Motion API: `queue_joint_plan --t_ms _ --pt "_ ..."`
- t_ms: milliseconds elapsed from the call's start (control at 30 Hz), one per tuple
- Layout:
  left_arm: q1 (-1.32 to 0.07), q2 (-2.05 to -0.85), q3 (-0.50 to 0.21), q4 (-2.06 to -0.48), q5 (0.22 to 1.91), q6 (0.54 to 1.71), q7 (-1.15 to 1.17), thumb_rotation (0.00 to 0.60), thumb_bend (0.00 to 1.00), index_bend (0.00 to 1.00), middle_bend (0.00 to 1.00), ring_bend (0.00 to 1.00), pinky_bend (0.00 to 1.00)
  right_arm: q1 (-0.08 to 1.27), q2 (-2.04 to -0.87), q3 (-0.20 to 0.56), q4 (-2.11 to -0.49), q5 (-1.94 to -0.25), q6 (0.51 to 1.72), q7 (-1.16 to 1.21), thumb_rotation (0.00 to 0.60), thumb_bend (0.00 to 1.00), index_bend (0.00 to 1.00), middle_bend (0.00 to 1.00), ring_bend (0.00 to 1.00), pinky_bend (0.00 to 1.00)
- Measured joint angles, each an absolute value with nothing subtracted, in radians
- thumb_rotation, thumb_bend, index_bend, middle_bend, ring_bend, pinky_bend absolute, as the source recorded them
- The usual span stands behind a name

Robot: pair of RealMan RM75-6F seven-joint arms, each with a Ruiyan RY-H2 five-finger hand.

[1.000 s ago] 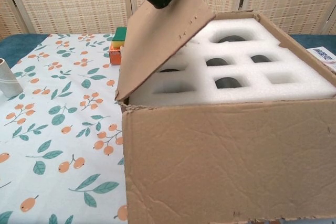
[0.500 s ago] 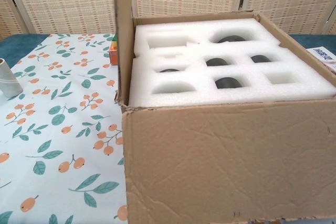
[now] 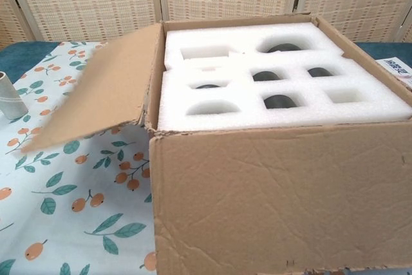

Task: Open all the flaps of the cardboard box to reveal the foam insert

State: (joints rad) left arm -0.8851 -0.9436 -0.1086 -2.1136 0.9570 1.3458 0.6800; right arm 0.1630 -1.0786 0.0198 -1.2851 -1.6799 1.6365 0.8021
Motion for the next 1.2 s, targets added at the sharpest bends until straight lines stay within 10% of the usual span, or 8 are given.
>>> queue_joint_plan --t_ms 233,533,1200 --pt "-0.737 -0.887 -0.037 -2.146 1.063 1.417 0.635 0.600 0.94 0.10 0.03 0.00 0.00 0.146 -1.092 0.044 -1.342 -1.629 1.638 0.679 0.387 0.41 0.39 0.00 0.00 0.00" --pt "-0.495 -0.907 0.065 -2.017 1.233 1.586 0.524 0.600 0.38 0.00 0.02 0.00 0.00 0.135 -1.120 0.074 -1.415 -1.586 1.642 0.340 0.400 0.41 0.01 0.00 0.00 0.00" --pt "-0.122 -1.125 0.067 -1.442 1.379 1.720 -0.127 0.600 0.37 0.09 0.02 0.00 0.00 0.186 -1.176 0.080 -1.553 -1.476 1.416 -0.004 0.482 0.41 0.01 0.00 0.00 0.00"
